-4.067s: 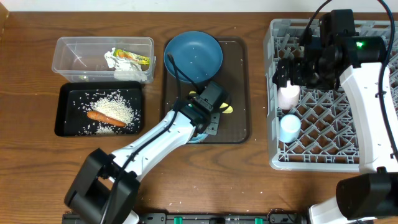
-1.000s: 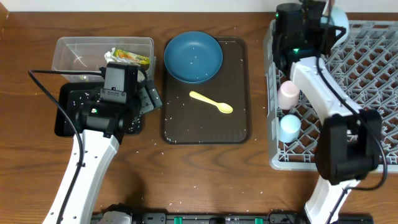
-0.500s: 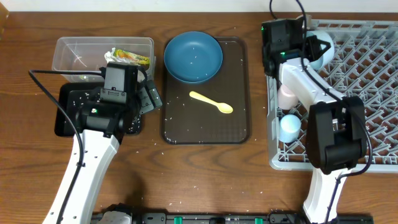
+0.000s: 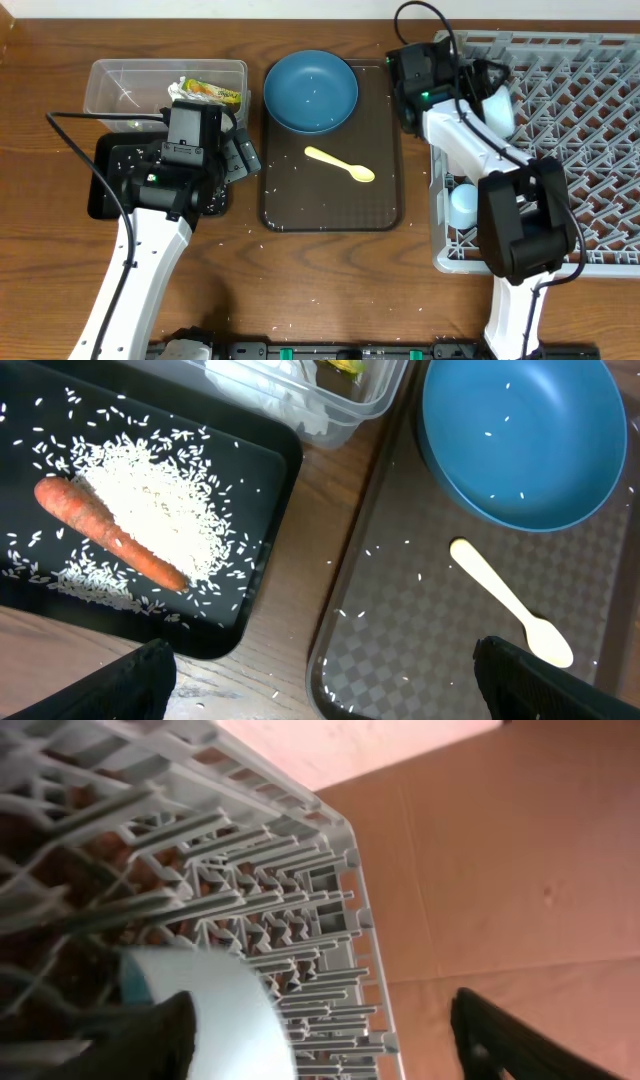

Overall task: Sort waste into correct bins and load items into the dishwasher rack
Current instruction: 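Carry the white bowl right and set it upright in the rack, then reach the right gripper to the blue bowl and grasp its rim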

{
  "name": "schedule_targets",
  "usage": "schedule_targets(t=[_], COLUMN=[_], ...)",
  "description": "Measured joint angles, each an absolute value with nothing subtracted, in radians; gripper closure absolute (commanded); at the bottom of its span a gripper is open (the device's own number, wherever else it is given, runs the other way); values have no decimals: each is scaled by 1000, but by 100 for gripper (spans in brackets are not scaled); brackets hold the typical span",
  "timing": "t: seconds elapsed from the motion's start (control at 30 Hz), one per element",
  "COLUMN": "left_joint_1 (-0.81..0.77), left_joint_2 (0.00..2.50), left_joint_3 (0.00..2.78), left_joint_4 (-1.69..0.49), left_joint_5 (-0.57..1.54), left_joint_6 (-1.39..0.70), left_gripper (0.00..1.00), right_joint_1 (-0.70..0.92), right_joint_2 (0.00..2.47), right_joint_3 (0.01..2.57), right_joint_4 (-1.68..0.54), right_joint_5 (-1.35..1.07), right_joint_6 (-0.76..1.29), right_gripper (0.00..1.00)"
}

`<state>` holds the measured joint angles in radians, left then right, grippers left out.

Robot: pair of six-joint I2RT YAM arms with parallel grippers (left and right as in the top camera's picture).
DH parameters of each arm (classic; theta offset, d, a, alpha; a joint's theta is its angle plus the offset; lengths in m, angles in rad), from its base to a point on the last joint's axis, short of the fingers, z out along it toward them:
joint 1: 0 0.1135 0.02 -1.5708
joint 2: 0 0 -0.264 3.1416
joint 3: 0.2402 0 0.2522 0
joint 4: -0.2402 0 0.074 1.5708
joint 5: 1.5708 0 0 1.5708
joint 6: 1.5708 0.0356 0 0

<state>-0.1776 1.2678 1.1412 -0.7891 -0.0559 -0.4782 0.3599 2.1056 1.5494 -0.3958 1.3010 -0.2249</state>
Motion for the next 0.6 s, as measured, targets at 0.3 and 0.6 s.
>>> schedule_targets(t=[0.3, 0.6], left_joint_1=[-178, -178], left_joint_2=[1268, 1268], left_joint_3=[1141, 1142], left_joint_4=[-789, -789], left_joint_5=[-56, -56], left_joint_6=[-478, -478], left_gripper=[2, 2], right_joint_1=[399, 385], right_joint_2=[2099, 1882], right_joint_3=[1549, 1547], right_joint_4=[-382, -378], right_joint_5=[1129, 736], right_joint_6=[-226, -137], right_gripper=[1, 1])
